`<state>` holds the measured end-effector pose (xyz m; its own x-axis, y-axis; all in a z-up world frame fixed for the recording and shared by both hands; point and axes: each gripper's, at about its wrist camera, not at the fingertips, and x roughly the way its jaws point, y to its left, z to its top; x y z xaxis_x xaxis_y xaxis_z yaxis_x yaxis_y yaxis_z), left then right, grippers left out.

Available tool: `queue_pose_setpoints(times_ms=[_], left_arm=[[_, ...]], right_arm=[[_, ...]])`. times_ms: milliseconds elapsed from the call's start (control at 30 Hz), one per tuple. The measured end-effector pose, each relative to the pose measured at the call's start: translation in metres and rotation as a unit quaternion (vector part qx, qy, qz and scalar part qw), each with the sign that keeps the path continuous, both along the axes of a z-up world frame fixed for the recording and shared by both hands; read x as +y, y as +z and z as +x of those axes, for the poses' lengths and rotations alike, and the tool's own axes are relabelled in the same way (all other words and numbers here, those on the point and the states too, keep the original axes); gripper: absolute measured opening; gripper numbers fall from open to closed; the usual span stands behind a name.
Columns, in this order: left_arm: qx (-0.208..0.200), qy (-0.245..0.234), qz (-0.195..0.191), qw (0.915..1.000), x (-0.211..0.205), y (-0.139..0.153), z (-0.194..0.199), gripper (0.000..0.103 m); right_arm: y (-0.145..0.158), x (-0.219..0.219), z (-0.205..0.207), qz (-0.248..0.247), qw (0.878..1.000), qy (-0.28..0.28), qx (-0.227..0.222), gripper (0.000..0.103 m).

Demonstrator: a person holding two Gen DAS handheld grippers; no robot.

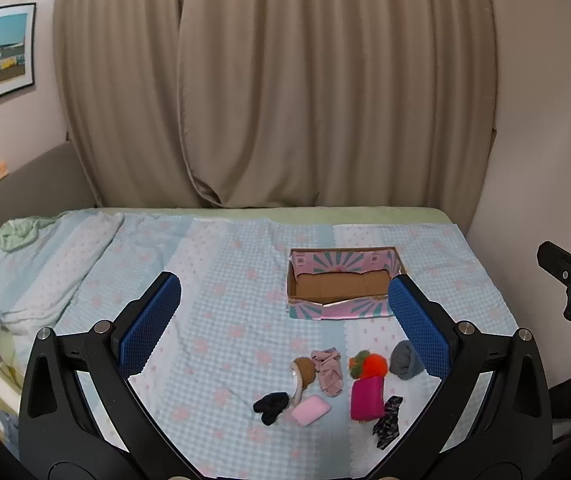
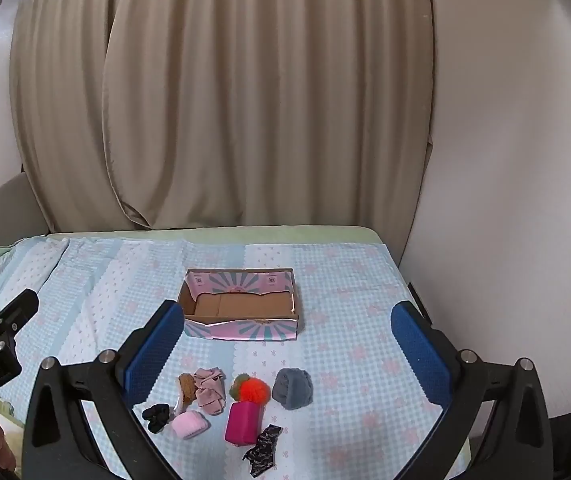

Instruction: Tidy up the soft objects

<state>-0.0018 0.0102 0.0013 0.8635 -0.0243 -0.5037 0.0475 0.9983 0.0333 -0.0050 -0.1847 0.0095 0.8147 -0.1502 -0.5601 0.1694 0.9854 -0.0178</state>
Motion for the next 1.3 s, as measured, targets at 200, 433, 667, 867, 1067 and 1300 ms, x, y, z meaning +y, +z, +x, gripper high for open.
queue_pose_setpoints(times_ms=[200,433,667,867,1067,1300], left_arm=[[0.0,0.001,0.002,1.0,0.001,0.002,0.001,0.103],[-0.002,0.003,0.003,1.0,-0.001,0.0,-0.002,0.103],[-0.001,0.005,0.002,1.0,-0.003,-0.002,-0.004,0.103],[-0.003,0.005,0.0,1.0,-0.003,-0.001,-0.006,0.103],[-0.003,0.004,-0.001,1.0,-0.004,0.0,-0.005,0.103],[-0.005,0.004,0.001,1.0,-0.006,0.001,-0.006,0.103]], right_arm=[[-0.001,-0.002,0.003,0.002,1.0,0.004,-0.002,0.103],[-0.002,-0.006,0.006,0.01,1.0,0.011,-0.008,0.103],[-0.007,-0.005,0.003,0.011,1.0,0.013,-0.011,0.103],[-0.005,-0.008,0.003,0.014,1.0,0.015,-0.013,0.103],[-0.007,-0.007,0.001,0.014,1.0,0.017,-0.016,0.103],[-0.011,-0.006,0.0,0.015,0.999,0.021,-0.019,0.103]])
